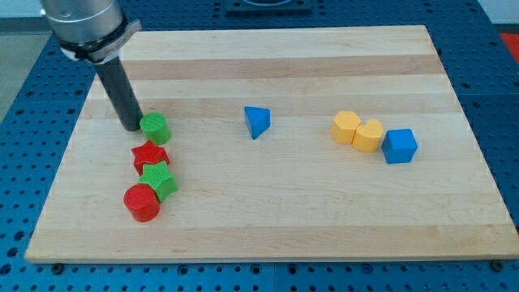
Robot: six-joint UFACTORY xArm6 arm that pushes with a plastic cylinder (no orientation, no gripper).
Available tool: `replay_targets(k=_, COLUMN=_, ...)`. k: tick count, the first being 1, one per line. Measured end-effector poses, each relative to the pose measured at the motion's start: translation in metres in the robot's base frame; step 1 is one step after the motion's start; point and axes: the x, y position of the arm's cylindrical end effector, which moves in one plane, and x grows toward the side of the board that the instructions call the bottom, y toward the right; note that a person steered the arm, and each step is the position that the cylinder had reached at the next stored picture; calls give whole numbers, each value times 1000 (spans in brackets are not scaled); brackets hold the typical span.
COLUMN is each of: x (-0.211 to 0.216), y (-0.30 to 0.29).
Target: Push the green circle down a bit
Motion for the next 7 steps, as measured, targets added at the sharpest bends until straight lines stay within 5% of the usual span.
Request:
replay_targets(k=1, x=11, y=0)
replay_targets(k=3, x=-48, y=19)
replay_targets(k=7, x=-5, y=39)
